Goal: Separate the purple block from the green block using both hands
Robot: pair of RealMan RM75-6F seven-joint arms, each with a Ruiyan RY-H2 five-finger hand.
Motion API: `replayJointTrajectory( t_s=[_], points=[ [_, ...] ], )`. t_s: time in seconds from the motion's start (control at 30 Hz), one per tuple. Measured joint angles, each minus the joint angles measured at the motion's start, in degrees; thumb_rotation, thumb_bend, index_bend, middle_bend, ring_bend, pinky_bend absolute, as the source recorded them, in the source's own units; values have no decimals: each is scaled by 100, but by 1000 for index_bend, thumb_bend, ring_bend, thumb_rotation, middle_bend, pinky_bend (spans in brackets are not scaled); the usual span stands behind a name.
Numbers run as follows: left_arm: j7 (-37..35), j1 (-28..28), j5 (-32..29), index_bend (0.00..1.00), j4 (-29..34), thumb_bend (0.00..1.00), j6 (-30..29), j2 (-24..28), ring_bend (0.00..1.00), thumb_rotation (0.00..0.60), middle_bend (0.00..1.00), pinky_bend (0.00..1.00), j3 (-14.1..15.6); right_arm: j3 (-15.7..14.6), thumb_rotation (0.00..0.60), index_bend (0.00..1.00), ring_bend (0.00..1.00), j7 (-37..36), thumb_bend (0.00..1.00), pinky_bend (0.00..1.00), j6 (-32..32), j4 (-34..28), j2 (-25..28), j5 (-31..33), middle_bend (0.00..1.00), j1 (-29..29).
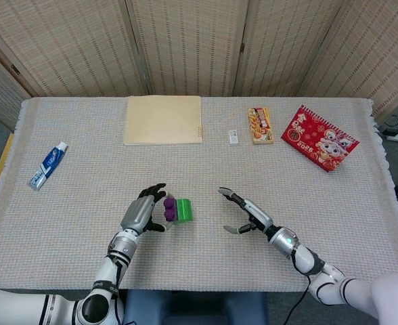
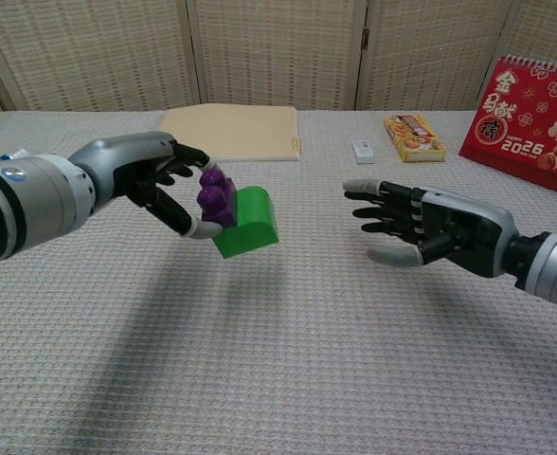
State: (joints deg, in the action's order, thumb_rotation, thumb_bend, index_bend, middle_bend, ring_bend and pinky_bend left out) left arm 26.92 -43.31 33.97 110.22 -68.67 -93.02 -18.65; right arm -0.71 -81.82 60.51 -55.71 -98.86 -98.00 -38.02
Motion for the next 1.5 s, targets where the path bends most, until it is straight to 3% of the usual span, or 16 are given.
replayJointTrajectory(
  t_s=[0.2,0.67,1.5],
  points=[
    [-3,-110,-156,589,66,437,-37,-55,0,600,112,0,-90,-42,600,2,0,-501,346,0,286,352,-424,-123,0,-344],
    [51,-301,-210,589,183,438,-278,-136,0,600,112,0,-161,25,600,68,0,-592,346,0,427,469,-673,53,0,-618],
    [-65,-376,-66,589,235,437,-490,-307,0,600,112,0,-145,100,600,411,0,-1165,346,0,597,984,-1225,437,0,-548]
  ],
)
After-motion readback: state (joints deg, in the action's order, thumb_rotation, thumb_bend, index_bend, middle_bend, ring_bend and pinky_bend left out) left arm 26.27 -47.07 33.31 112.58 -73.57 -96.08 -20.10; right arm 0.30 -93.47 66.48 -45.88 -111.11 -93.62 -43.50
